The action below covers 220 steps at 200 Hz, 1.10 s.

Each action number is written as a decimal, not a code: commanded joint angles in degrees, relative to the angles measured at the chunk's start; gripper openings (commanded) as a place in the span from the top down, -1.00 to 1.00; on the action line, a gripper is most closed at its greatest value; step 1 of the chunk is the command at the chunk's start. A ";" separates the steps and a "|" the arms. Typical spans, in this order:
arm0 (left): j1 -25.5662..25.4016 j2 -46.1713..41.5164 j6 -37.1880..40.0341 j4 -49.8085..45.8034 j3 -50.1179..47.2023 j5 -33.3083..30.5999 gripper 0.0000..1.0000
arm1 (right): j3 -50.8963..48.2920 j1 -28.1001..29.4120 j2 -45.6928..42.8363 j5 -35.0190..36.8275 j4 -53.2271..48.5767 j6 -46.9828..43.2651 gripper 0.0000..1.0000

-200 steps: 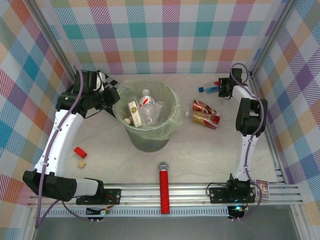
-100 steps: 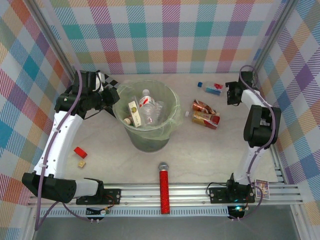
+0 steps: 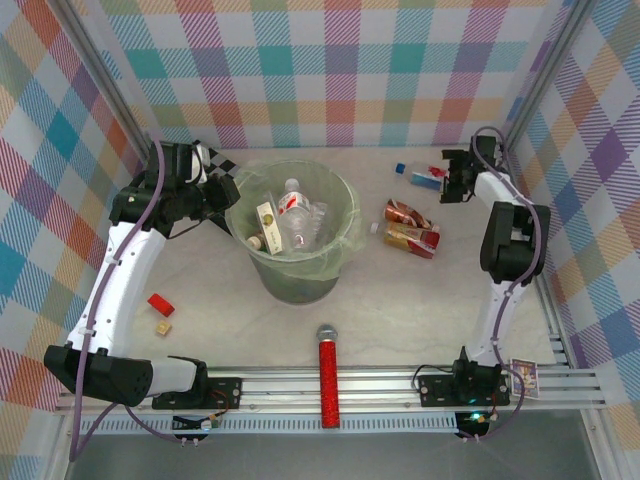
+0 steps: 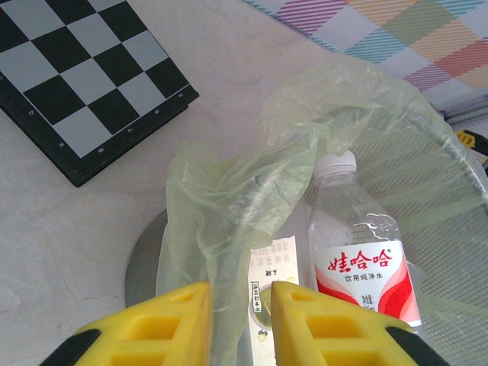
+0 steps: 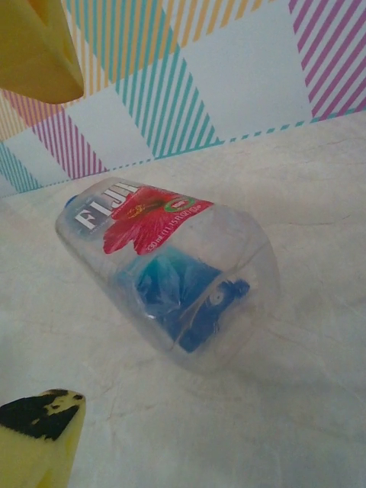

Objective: Put the plastic bottles in the bin

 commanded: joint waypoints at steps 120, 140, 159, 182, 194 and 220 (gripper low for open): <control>-0.66 -0.50 0.82 -2.11 3.03 -2.83 0.43 | 24.44 1.83 20.03 -1.10 -17.55 6.18 -0.70; -0.66 -0.60 0.78 -2.04 2.92 -2.96 0.43 | 23.27 1.83 19.94 -1.24 -16.62 6.23 -0.49; -0.66 -0.84 0.83 -1.88 2.48 -2.99 0.42 | 23.19 1.65 19.90 -1.77 -17.02 6.02 -0.33; -0.66 -1.18 0.78 -1.91 2.20 -3.33 0.42 | 21.46 1.48 17.98 -1.45 -16.50 5.09 -0.22; -0.66 -1.23 0.79 -1.93 2.20 -3.27 0.42 | 18.73 1.30 15.86 -1.38 -14.60 5.17 -0.18; -0.66 -1.35 0.85 -1.76 2.22 -2.81 0.42 | 13.27 0.58 10.42 -1.47 -11.28 4.04 -0.10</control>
